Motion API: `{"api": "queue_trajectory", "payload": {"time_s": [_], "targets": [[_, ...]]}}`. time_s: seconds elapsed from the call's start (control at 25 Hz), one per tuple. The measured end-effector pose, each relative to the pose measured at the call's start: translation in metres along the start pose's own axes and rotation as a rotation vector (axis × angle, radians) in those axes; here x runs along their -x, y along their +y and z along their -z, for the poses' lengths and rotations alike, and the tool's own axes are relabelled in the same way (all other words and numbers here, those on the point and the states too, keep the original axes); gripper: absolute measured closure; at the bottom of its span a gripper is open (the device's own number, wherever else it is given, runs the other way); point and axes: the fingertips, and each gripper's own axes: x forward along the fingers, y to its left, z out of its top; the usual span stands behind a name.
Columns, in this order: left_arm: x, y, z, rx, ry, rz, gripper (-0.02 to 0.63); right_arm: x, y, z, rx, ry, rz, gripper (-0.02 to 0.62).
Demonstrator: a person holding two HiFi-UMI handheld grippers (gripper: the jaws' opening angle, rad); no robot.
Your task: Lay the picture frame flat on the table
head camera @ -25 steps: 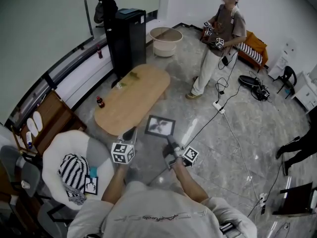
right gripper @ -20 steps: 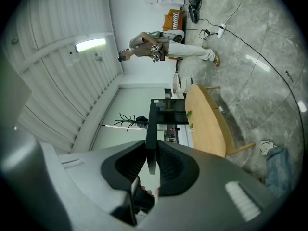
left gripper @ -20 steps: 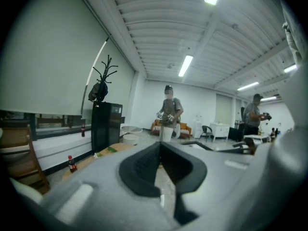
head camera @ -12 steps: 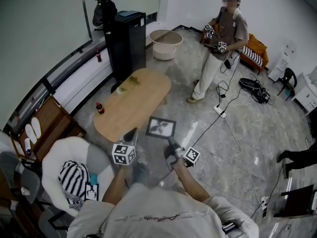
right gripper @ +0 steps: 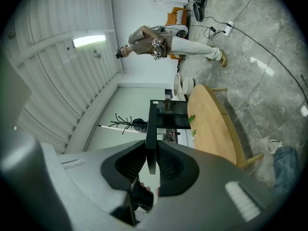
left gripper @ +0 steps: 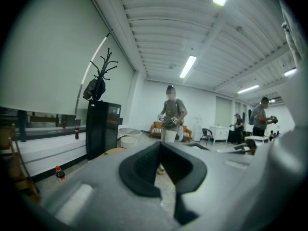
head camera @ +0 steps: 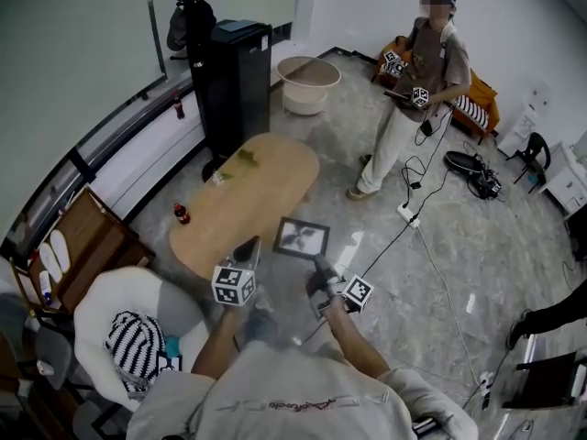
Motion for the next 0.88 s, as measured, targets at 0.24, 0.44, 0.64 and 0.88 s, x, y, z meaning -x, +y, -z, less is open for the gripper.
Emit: {"api": "queue_trajectory", "payload": {"time_s": [0.24, 0.44, 0.64, 0.88], "targets": [[-0.037, 0.050, -0.011, 0.017, 0.012, 0.003, 0.606, -0.055, -0.006, -0.010, -0.006, -0.011, 0.026, 0.523], [-0.076, 0.090, -0.027, 0.032, 0.015, 0.009, 0.606, -0.108, -0.005, -0.023, -0.009, -0.014, 0.039, 0.523], [-0.111, 0.127, -0.037, 0.042, 0.014, 0.022, 0.606, -0.159, -0.005, -0.038, 0.002, -0.022, 0.045, 0.523], [-0.152, 0.174, -0.054, 0.039, 0.019, 0.029, 0.606, -0.221, -0.007, -0.054, 0.010, -0.033, 0.046, 0.522]]}}
